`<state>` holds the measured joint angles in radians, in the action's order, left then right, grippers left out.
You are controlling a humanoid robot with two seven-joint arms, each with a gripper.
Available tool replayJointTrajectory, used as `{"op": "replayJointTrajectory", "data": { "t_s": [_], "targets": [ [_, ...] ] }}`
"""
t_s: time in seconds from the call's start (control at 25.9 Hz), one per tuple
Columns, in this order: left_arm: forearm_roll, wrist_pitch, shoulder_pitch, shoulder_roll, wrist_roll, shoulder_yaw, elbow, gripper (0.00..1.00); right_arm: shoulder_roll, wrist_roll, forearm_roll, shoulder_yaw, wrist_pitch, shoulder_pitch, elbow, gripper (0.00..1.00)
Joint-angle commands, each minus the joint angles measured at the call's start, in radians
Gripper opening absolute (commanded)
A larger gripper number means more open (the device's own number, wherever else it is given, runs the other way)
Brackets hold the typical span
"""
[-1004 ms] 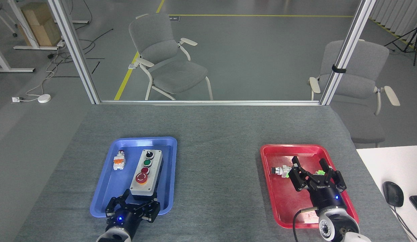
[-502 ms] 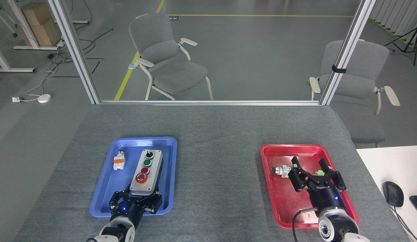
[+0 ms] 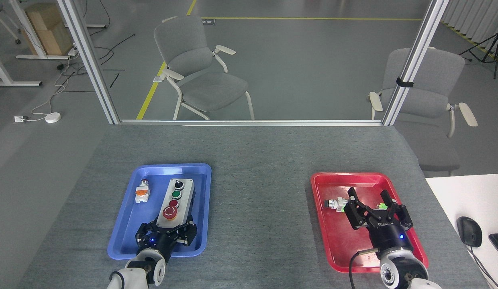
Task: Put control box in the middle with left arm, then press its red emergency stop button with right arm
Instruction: 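Close the left gripper on the control box's near end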
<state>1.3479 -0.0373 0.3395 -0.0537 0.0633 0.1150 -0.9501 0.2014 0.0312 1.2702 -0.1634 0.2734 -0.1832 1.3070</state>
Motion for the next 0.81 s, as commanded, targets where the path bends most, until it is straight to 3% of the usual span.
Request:
{"op": "replayJointTrajectory", "data": {
  "t_s": [0.0,0.27,0.39,0.58,0.66,0.7,0.77],
  "targets": [
    [0.001,0.0,0.004,-0.003,-0.002,0.0,0.002,0.98,0.0,-0.001,0.0,-0.001,0.0,-0.001,0.0,1.0],
    [0.002,-0.001,0.009,-0.014,0.001,0.002,0.005,0.87,0.003,-0.001,0.0,-0.001,0.0,0.001,0.0,1.0],
    [0.002,-0.003,0.009,-0.015,0.001,0.002,0.005,0.75,0.003,-0.001,0.0,-0.001,0.0,0.001,0.0,1.0],
    [-0.001,-0.016,0.007,-0.023,0.001,0.002,-0.003,0.39,0.012,-0.001,0.0,-0.001,0.0,0.001,0.0,1.0],
    [-0.004,-0.029,0.006,-0.025,0.0,0.002,-0.012,0.06,0.013,-0.001,-0.002,-0.001,0.0,0.001,0.0,1.0],
    [-0.007,-0.044,0.006,-0.026,-0.004,0.0,-0.013,0.0,0.018,-0.001,-0.002,-0.001,0.0,0.001,0.0,1.0],
    [-0.022,-0.067,0.009,-0.026,-0.011,-0.001,-0.018,0.0,0.021,-0.001,-0.002,-0.001,0.0,0.001,-0.002,1.0]
  ]
}}
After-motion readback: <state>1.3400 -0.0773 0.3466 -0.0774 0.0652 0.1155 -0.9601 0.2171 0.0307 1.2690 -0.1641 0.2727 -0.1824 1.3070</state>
